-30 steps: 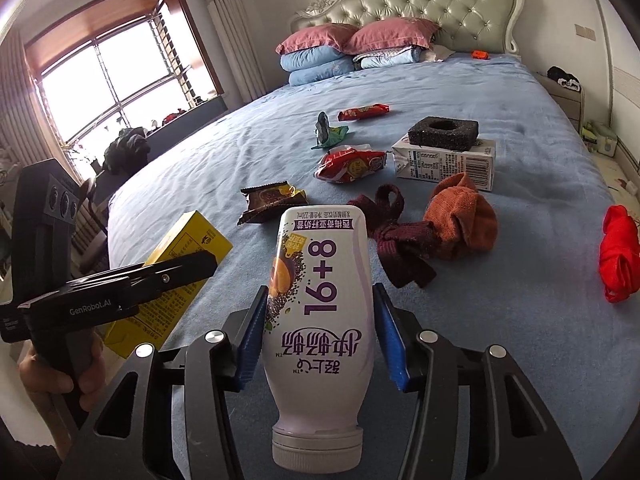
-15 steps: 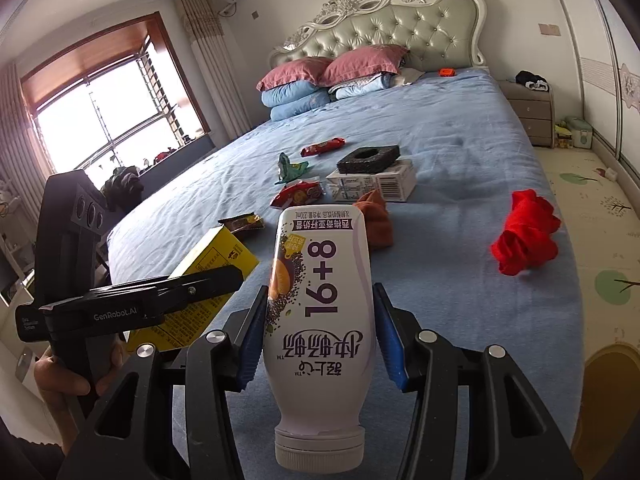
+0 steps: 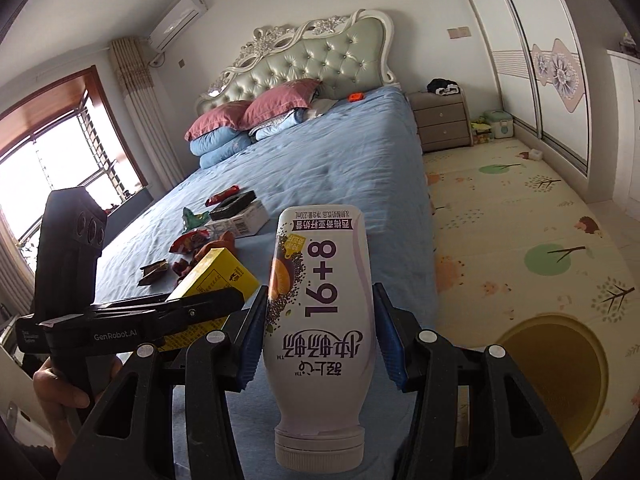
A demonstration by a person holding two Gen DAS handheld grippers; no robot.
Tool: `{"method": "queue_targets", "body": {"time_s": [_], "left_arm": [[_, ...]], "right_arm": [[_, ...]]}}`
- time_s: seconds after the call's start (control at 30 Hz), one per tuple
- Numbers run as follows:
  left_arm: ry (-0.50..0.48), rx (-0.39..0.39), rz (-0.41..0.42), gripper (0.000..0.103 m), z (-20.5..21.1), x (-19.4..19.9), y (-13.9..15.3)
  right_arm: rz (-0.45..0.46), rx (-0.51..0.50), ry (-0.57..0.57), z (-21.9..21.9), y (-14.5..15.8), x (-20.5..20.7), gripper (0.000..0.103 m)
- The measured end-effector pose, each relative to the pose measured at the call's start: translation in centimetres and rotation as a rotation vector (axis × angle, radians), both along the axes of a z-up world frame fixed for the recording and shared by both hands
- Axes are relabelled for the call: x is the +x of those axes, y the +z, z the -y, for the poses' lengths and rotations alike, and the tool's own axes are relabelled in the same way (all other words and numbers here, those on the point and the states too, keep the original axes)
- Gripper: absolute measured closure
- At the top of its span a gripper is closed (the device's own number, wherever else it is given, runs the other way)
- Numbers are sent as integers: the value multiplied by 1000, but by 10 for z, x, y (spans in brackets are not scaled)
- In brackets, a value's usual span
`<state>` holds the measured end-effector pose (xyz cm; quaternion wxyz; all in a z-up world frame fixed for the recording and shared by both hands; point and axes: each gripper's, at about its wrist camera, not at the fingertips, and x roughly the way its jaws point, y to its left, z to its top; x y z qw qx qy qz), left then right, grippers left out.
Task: Collect trash
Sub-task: 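Carry the carton and bottle to the yellow bin and open both tools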
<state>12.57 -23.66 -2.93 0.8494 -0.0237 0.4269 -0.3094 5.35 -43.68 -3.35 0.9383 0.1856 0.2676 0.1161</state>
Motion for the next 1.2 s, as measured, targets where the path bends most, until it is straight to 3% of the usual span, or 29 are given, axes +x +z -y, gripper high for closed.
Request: {"method": "queue_targets", "body": {"time_s": [0.33,0.6,0.9,0.97,1.0,1.03,1.07,1.2], "left_arm": [[-201,50,-75,51,133,9,-32],[-345,120,-200,51,228,12,-70],[-388,168,-305,51,282,30,-112],[-396,158,-323,41,285,35,-119],[-390,154,-323,22,286,36,-121],[-384,152,-316,17,286,38,-123],[-384,162,-307,17,287,37,-125],[-389,223,-291,15,294,36,-132]], "right_arm": [[-39,38,-199,101,-32,-28,54],[-115,48,-362,173,-74,-58,54],[-182,65,-432,212,-118,-61,53],[-199,69,-444,218,-124,-59,52],[-202,72,-461,221,-127,-59,47],[-202,79,-478,224,-129,-59,43],[-204,83,-489,227,-131,-60,37],[-219,98,-525,236,-139,-64,37]]}}
